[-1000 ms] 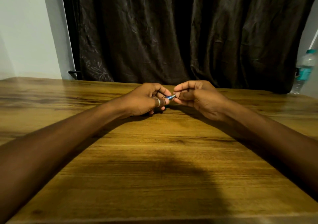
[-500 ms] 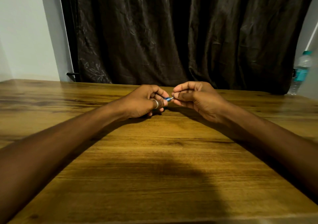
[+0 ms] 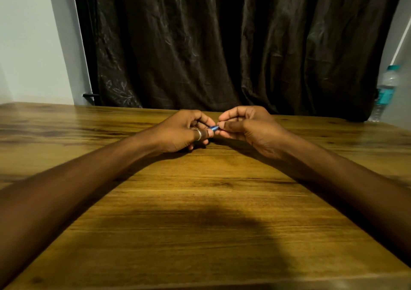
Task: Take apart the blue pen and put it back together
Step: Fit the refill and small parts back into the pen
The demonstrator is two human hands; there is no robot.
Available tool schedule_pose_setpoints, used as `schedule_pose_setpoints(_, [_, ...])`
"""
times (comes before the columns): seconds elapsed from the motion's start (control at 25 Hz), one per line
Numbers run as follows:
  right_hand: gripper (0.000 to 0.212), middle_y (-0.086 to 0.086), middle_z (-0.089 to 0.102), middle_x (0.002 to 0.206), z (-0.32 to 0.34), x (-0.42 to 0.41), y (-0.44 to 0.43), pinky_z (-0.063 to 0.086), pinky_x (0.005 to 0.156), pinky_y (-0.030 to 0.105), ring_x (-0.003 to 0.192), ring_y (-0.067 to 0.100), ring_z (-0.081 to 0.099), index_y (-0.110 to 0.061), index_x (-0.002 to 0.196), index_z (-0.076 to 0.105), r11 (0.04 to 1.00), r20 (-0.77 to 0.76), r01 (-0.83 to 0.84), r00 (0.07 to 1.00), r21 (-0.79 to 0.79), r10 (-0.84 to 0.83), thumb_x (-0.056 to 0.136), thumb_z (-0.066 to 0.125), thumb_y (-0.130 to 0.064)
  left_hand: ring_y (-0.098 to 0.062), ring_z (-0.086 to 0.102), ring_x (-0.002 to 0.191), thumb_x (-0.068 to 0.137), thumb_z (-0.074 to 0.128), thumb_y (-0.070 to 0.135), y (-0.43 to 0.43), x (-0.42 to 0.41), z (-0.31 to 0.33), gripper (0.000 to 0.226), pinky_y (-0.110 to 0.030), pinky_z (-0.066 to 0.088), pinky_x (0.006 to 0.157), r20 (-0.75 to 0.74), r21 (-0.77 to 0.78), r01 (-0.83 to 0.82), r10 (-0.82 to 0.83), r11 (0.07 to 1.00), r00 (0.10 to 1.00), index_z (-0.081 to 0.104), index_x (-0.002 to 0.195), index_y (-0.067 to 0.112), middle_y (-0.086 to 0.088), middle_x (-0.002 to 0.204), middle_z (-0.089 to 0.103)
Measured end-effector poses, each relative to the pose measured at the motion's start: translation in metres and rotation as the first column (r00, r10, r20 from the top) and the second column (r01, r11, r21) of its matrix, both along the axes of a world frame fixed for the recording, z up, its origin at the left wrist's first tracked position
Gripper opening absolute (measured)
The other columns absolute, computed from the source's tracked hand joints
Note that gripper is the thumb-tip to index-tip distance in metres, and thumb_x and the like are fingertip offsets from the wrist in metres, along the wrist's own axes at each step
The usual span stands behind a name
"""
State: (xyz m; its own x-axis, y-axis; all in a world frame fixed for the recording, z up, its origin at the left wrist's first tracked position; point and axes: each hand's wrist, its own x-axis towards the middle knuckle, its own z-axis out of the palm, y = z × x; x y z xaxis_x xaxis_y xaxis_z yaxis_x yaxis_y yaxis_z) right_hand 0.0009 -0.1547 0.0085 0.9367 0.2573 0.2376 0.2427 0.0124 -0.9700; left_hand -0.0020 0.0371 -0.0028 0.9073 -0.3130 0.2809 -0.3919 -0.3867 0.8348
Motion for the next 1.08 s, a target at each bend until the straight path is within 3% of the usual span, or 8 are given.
schedule_pose_setpoints(0.28, [0.021, 0.022, 0.072, 0.096, 0.0019, -0.0001, -0.0018, 0.061, 0.070, 0.023, 0.077, 0.019, 0.076, 0.001, 0.097, 0.067, 0.999, -0.005, -0.005, 1.000, -0.034, 0.005, 0.088, 0.058, 0.018, -0.009, 0.066, 0.073, 0.094, 0.063, 0.004, -0.0006, -0.0029, 0.0011, 0.018, -0.019, 0.045, 0.045, -0.005, -0.002, 0.008, -0.008, 1.000, 1.000, 0.062, 0.110, 0.011, -0.008, 0.088, 0.067])
schedule_pose_setpoints(0.64, [0.014, 0.009, 0.076, 0.079, 0.0036, -0.0018, -0.0034, 0.062, 0.066, 0.023, 0.071, 0.015, 0.074, -0.004, 0.098, 0.069, 0.994, 0.015, 0.022, 1.000, -0.108, -0.020, 0.088, 0.067, 0.006, -0.005, 0.070, 0.070, 0.090, 0.069, 0.007, 0.0037, 0.0006, 0.0036, 0.016, -0.024, 0.047, 0.053, 0.041, 0.011, -0.001, 0.001, 1.000, 0.999, 0.065, 0.100, 0.019, 0.000, 0.081, 0.073])
schedule_pose_setpoints(1.08, [0.016, 0.009, 0.077, 0.088, 0.0049, -0.0023, -0.0030, 0.059, 0.072, 0.024, 0.081, 0.016, 0.074, -0.004, 0.104, 0.070, 0.997, 0.016, -0.013, 1.000, -0.070, 0.014, 0.088, 0.071, -0.007, -0.007, 0.070, 0.076, 0.091, 0.068, 0.006, 0.0004, -0.0020, 0.0078, 0.022, -0.020, 0.048, 0.050, 0.074, -0.037, -0.001, 0.004, 0.999, 0.997, 0.060, 0.111, 0.014, -0.003, 0.088, 0.070])
